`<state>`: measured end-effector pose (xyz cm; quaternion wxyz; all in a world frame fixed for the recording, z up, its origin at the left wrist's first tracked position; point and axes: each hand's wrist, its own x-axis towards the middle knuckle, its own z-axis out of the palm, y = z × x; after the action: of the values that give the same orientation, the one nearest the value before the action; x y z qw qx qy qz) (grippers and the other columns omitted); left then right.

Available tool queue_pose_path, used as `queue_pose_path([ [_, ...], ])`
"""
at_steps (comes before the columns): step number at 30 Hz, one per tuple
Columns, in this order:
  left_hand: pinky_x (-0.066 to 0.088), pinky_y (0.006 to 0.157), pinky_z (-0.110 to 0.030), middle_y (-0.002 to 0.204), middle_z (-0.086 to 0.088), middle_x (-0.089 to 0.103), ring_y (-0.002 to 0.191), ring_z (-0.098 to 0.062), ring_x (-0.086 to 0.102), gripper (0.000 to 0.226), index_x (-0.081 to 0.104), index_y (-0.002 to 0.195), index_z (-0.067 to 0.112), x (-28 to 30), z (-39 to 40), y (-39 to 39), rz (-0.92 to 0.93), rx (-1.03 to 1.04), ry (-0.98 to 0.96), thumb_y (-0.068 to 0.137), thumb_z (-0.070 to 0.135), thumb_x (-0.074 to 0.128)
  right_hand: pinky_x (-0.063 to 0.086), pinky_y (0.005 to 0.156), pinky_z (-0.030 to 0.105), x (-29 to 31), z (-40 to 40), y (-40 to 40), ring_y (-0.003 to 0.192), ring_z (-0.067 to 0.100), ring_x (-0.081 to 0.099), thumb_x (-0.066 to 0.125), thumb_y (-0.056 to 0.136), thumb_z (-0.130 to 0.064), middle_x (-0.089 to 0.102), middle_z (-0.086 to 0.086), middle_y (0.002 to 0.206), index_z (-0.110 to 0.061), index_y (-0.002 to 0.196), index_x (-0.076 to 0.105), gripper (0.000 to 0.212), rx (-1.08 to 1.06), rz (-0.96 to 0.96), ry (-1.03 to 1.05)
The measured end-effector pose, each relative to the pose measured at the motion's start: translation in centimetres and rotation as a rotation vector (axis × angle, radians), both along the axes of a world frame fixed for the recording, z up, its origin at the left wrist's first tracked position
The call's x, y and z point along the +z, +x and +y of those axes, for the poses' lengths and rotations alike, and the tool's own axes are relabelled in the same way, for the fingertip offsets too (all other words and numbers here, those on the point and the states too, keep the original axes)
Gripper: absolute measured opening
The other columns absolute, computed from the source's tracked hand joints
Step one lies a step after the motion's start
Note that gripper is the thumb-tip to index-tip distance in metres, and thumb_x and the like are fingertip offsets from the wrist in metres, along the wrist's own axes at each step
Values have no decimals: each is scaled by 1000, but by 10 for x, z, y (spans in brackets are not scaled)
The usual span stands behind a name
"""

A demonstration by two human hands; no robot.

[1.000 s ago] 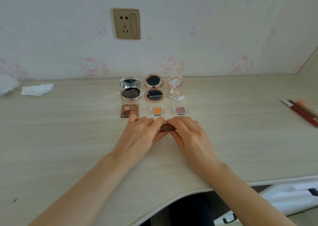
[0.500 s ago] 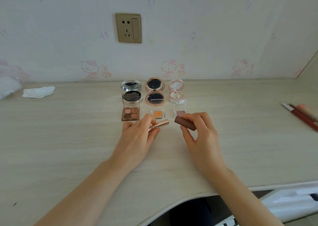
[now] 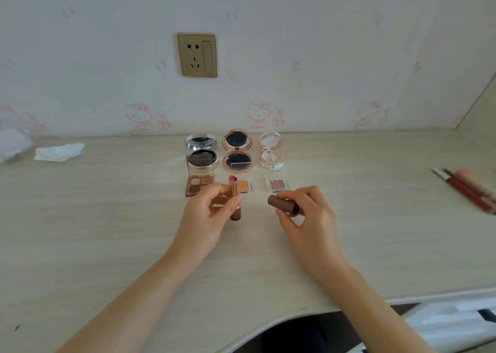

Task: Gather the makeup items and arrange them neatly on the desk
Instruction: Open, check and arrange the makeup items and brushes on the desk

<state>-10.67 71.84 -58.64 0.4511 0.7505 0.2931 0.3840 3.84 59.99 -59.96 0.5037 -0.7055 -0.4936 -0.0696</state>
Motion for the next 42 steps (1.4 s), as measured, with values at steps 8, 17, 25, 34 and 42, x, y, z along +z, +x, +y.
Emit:
queue_pose_path([
  [8, 56, 83, -32, 89, 2, 74, 87, -9, 70, 12, 71, 93, 15, 10, -14, 24, 40, -96, -77, 84, 8, 70, 43, 70, 6, 11, -21, 16, 83, -3, 62, 59, 92, -16, 71, -17, 92, -26, 98, 64, 13, 110, 387, -188],
  [17, 56, 80, -35, 80, 7, 73, 77, -6, 70, 4, 70, 81, 14, 51, -16, 103, 135, -108, 9, 80, 14, 73, 48, 65, 22, 29, -24, 80, 75, 10, 59, 69, 79, -13, 69, -1, 81, -27, 81, 63, 15, -52, 406, -131],
  [25, 54, 83, -45, 71, 7, 72, 78, -19, 70, 13, 68, 68, 24, 72, 29, 192, 314, -51, 32, 57, 28, 74, 56, 78, 37, 37, 17, 153, 84, 3, 66, 59, 89, -17, 71, -10, 72, -23, 91, 57, 8, -83, 380, -157],
  [34, 58, 80, -45, 84, -18, 72, 87, -31, 69, 11, 69, 74, 2, 58, 62, 234, 475, -38, -12, 66, -3, 74, 39, 56, 6, 25, 60, 182, 78, 5, 58, 63, 87, -11, 60, -4, 93, -18, 120, 50, 36, -51, 390, -286],
  [42, 57, 81, -43, 86, -16, 72, 84, -29, 70, 13, 70, 83, 0, 50, 65, 236, 550, -44, 10, 71, 2, 75, 47, 64, 11, 14, 78, 186, 77, 11, 67, 65, 80, -6, 70, -1, 82, -18, 90, 59, 16, -20, 389, -276],
])
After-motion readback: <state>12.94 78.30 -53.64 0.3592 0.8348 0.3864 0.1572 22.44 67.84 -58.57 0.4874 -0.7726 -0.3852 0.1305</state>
